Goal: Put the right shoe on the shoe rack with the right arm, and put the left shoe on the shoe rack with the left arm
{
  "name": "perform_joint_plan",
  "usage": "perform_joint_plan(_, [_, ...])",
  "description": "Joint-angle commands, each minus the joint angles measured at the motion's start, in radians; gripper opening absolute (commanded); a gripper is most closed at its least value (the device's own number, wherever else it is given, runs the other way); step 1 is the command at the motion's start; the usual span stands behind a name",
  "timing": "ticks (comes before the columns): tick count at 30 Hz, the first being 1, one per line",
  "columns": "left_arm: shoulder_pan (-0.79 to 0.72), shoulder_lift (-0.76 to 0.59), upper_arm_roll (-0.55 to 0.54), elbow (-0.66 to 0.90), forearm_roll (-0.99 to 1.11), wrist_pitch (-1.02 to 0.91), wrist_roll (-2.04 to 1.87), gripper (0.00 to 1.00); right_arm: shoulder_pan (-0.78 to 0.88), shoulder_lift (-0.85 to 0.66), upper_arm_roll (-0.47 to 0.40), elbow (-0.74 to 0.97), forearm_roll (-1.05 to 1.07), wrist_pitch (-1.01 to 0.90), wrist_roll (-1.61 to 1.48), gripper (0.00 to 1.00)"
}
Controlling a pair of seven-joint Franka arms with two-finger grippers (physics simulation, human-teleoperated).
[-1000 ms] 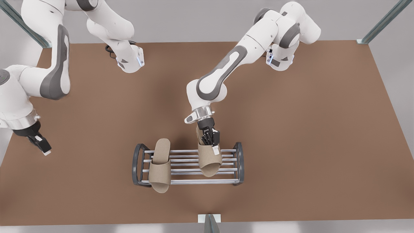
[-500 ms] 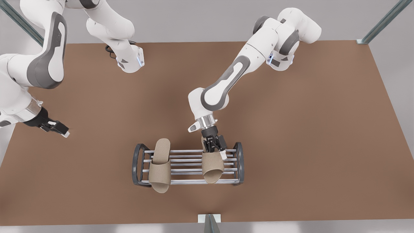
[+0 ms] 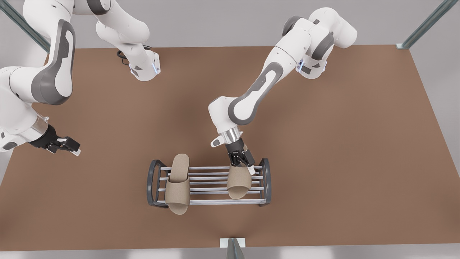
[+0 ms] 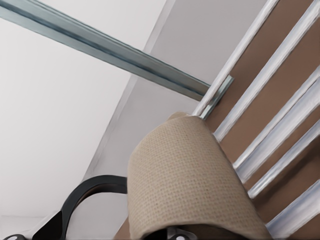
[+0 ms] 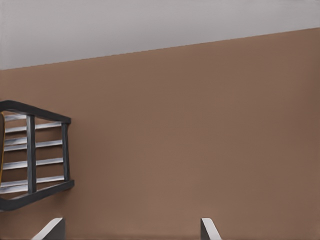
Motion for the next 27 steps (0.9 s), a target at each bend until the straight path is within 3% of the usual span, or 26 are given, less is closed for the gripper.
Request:
perform_joint_plan(1, [0.000, -0.002, 0.000, -0.001, -0.010, -0.015, 0.166, 1.00, 0.000, -0.001, 0.000, 0.001, 0.002, -0.002, -0.122, 1.00])
perform_joint_plan(12, [-0.011, -0.103, -0.055, -0.130, -0.015, -0.127, 0.160, 1.00, 0.002, 0.020, 0.002, 0.022, 0.002, -0.002, -0.122, 1.00])
perform_joint_plan(17, [-0.009, -0.207, -0.187, -0.190, -0.092, -0.294, 0.159, 1.00, 0.002, 0.022, 0.002, 0.022, 0.002, -0.002, -0.122, 1.00])
perform_joint_plan(19, [-0.003, -0.247, -0.192, -0.118, -0.274, -0.331, 0.208, 1.00, 0.002, 0.023, 0.002, 0.022, 0.002, -0.002, -0.122, 1.00])
perform_joint_plan(20, [0.014, -0.247, -0.176, -0.006, -0.433, -0.391, 0.211, 1.00, 0.002, 0.023, 0.002, 0.024, 0.002, -0.002, -0.122, 1.00])
perform_joint_plan(22, [0.124, -0.272, -0.008, 0.143, -0.970, -0.437, 0.212, 1.00, 0.000, 0.023, 0.002, 0.024, 0.001, -0.002, -0.122, 1.00])
perform_joint_plan(23, [0.231, -0.313, 0.014, 0.142, -1.157, -0.463, 0.290, 1.00, 0.000, 0.023, 0.002, 0.024, 0.001, -0.002, -0.122, 1.00])
perform_joint_plan(25, [0.399, -0.394, 0.025, 0.140, -1.196, -0.595, 0.513, 1.00, 0.000, 0.023, 0.002, 0.037, 0.001, -0.003, -0.122, 1.00])
perform_joint_plan(26, [0.561, -0.472, -0.058, 0.062, -1.193, -0.606, 0.539, 1.00, -0.001, 0.017, 0.002, 0.040, -0.012, -0.016, -0.122, 1.00])
perform_joint_plan(27, [0.594, -0.537, -0.063, -0.031, -1.181, -0.563, 0.550, 1.00, -0.006, 0.007, -0.002, 0.056, -0.019, -0.083, -0.123, 1.00])
